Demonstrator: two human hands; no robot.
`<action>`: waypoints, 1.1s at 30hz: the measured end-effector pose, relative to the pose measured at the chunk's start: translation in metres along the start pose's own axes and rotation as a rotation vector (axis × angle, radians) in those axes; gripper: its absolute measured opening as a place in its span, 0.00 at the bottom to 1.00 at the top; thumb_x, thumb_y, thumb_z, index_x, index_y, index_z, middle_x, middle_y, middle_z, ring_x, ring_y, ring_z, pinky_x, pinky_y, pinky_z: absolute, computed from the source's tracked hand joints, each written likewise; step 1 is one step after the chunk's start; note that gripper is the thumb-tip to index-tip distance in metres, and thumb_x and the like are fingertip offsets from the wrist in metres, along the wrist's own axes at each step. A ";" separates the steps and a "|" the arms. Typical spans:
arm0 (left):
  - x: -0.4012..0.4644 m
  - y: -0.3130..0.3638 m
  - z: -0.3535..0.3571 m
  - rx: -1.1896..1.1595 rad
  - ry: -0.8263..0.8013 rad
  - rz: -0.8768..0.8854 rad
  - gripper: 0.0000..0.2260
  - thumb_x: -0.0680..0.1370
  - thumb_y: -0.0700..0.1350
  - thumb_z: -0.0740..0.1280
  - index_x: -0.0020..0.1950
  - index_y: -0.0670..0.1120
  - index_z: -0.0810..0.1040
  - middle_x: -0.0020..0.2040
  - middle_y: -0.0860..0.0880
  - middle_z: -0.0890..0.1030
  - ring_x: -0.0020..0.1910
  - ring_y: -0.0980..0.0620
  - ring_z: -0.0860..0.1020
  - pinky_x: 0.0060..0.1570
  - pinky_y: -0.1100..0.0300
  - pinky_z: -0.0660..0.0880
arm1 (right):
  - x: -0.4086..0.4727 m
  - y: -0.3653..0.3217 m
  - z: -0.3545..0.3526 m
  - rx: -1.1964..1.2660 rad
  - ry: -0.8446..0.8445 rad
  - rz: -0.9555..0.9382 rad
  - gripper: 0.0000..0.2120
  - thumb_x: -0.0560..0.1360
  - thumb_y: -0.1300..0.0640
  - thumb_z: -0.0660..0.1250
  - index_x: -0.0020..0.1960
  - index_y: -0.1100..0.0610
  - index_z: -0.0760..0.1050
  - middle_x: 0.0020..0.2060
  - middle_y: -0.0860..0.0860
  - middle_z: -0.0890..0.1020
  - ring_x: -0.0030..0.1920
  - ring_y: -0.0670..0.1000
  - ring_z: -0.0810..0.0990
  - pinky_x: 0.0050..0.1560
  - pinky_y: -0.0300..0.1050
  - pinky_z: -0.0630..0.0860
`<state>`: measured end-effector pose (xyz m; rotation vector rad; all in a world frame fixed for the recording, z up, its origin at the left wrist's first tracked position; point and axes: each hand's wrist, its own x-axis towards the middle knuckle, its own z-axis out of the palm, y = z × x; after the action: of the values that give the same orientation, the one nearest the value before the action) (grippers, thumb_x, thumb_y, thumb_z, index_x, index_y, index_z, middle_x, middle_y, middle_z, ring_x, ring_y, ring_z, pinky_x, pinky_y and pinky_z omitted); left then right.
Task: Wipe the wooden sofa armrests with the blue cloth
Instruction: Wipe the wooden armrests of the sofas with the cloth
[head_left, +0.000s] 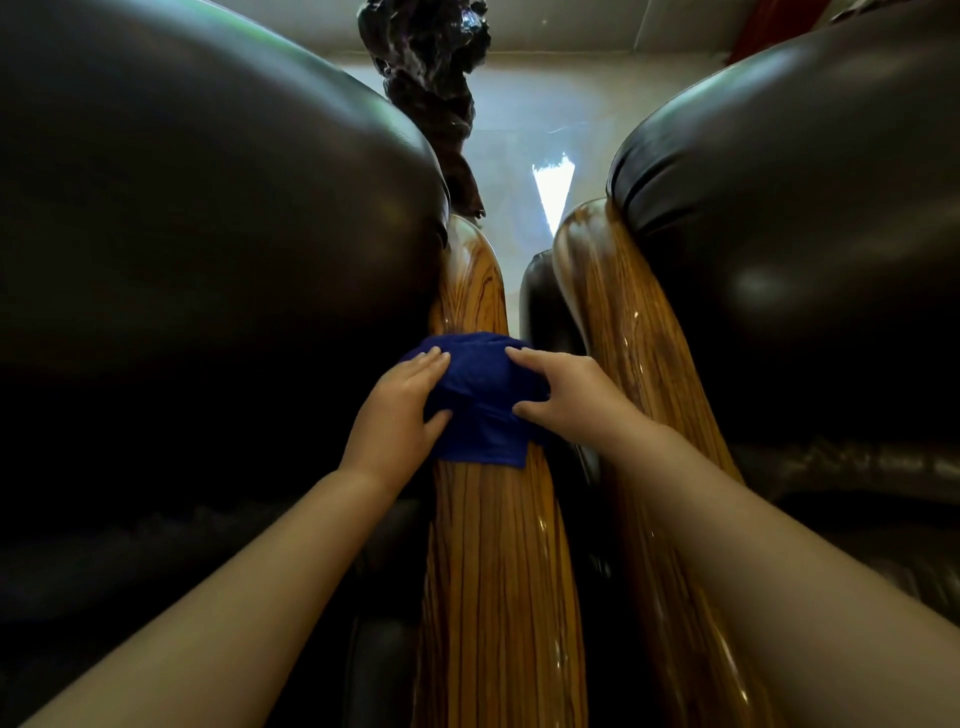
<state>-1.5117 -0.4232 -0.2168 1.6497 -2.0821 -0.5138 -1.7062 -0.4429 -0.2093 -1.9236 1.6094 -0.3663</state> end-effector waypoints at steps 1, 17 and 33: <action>0.002 0.001 -0.003 0.014 -0.008 0.005 0.27 0.72 0.38 0.68 0.70 0.44 0.66 0.70 0.45 0.70 0.70 0.50 0.65 0.70 0.58 0.59 | -0.002 -0.001 0.002 -0.012 0.034 0.007 0.30 0.71 0.58 0.69 0.70 0.50 0.63 0.65 0.54 0.73 0.64 0.54 0.72 0.57 0.43 0.69; -0.017 0.039 -0.078 -0.157 -0.516 -0.150 0.13 0.70 0.42 0.71 0.54 0.46 0.79 0.49 0.51 0.80 0.48 0.56 0.79 0.45 0.65 0.75 | -0.049 -0.032 -0.054 -0.041 -0.232 -0.002 0.11 0.71 0.59 0.69 0.53 0.55 0.78 0.42 0.44 0.77 0.41 0.42 0.77 0.34 0.31 0.73; -0.111 0.163 -0.156 -0.373 -0.414 -0.190 0.11 0.67 0.41 0.74 0.49 0.48 0.79 0.47 0.49 0.82 0.47 0.53 0.80 0.45 0.61 0.78 | -0.205 -0.073 -0.164 0.071 -0.154 -0.079 0.07 0.69 0.56 0.72 0.46 0.49 0.79 0.39 0.47 0.82 0.41 0.42 0.81 0.39 0.37 0.78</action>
<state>-1.5373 -0.2823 -0.0099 1.6195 -1.9390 -1.3167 -1.7868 -0.2834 -0.0036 -1.9164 1.4072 -0.2956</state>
